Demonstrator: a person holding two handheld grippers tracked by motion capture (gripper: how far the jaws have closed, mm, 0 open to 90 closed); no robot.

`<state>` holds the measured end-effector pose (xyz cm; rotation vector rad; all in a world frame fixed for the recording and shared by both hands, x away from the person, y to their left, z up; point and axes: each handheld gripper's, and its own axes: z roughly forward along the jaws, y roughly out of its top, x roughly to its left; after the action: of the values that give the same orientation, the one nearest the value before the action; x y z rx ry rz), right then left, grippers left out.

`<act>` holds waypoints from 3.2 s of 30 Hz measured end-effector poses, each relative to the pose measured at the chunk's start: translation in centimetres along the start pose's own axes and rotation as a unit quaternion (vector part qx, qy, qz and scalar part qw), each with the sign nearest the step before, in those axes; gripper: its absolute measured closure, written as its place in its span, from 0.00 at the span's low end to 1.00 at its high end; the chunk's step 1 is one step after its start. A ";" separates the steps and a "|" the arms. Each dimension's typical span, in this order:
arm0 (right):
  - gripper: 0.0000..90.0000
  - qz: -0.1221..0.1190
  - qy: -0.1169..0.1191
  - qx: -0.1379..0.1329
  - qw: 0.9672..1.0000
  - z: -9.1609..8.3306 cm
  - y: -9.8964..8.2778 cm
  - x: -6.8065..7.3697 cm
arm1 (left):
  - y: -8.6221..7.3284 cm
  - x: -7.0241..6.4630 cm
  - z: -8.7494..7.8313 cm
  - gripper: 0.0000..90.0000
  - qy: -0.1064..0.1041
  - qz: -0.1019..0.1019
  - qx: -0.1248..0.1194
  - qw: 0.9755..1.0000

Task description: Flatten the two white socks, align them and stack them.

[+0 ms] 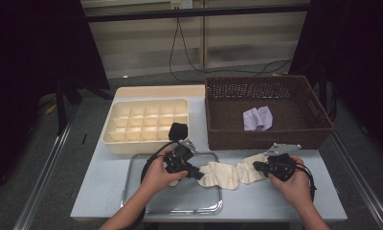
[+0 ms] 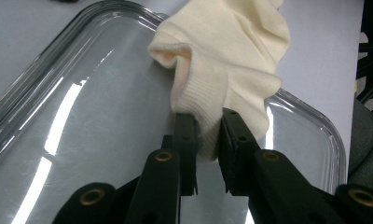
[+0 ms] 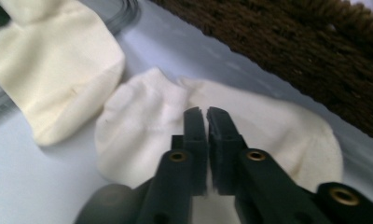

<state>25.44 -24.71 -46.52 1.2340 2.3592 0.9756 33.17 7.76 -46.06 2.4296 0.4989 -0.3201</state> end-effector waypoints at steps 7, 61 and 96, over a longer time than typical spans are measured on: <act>0.76 -0.017 0.027 -0.004 0.999 0.2 0.6 1.1 | -0.1 -0.1 0.0 0.86 -0.006 -0.007 -0.006 1.000; 0.98 -0.010 0.103 -0.045 0.994 0.2 4.6 4.3 | -0.5 -1.1 -1.1 0.49 0.041 0.038 -0.043 0.997; 0.89 0.008 0.026 0.021 0.999 1.6 0.6 2.4 | 1.9 -3.2 2.2 0.58 0.025 0.081 -0.014 0.996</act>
<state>25.26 -21.79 -47.17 1.2606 2.4250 0.9798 30.83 4.15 -45.66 2.4380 0.3223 -0.1833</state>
